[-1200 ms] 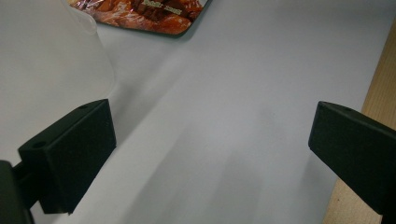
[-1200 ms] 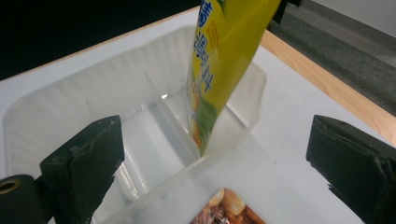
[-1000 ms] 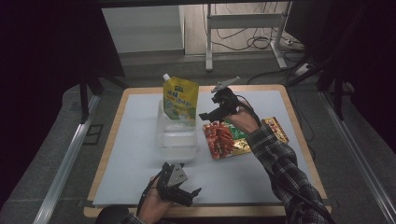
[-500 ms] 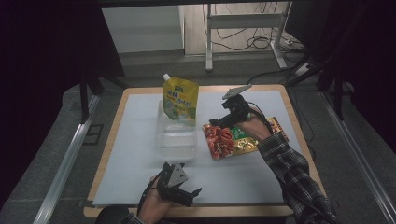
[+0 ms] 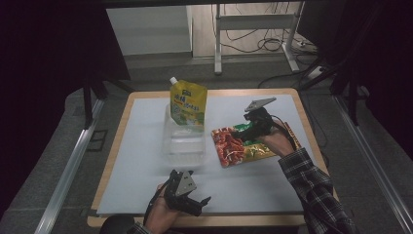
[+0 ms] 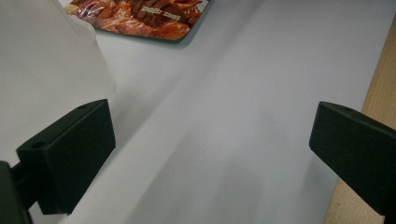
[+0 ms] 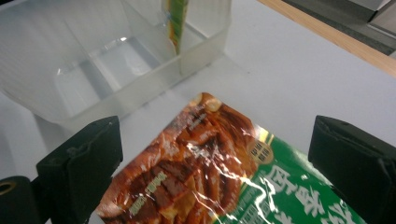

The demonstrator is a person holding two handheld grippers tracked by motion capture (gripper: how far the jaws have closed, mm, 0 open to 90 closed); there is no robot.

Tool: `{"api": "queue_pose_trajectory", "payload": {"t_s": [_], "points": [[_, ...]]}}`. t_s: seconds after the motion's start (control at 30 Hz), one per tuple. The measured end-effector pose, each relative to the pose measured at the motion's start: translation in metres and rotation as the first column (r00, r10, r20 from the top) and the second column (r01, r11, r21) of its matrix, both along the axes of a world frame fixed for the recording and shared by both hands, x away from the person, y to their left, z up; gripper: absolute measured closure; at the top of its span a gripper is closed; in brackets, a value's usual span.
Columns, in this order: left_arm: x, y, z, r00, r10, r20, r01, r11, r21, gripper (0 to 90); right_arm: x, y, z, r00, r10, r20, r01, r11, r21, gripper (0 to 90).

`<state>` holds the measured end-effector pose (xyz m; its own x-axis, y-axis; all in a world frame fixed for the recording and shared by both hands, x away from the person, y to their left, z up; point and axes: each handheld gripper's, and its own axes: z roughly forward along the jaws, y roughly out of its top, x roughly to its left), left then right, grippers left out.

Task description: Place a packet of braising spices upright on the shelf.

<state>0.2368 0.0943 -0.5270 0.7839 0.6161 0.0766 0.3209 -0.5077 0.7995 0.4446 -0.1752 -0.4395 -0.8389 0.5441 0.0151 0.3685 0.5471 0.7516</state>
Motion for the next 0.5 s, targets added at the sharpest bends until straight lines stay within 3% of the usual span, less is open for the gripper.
{"api": "queue_pose_trajectory", "payload": {"t_s": [0.2, 0.5], "points": [[0.0, -0.001, 0.0, 1.0, -0.005, 0.001, 0.005, 0.9999, 0.009, 0.2, 0.001, -0.019, -0.006, 0.9987, -0.049, 0.009, 0.049, 0.9987, -0.013, 3.0], [0.0, -0.001, -0.001, 1.0, -0.007, 0.0, 0.007, 0.9999, 0.007, 0.2, 0.016, -0.05, -0.018, 0.9918, -0.127, -0.012, 0.127, 0.9917, -0.017, 4.0]]}}
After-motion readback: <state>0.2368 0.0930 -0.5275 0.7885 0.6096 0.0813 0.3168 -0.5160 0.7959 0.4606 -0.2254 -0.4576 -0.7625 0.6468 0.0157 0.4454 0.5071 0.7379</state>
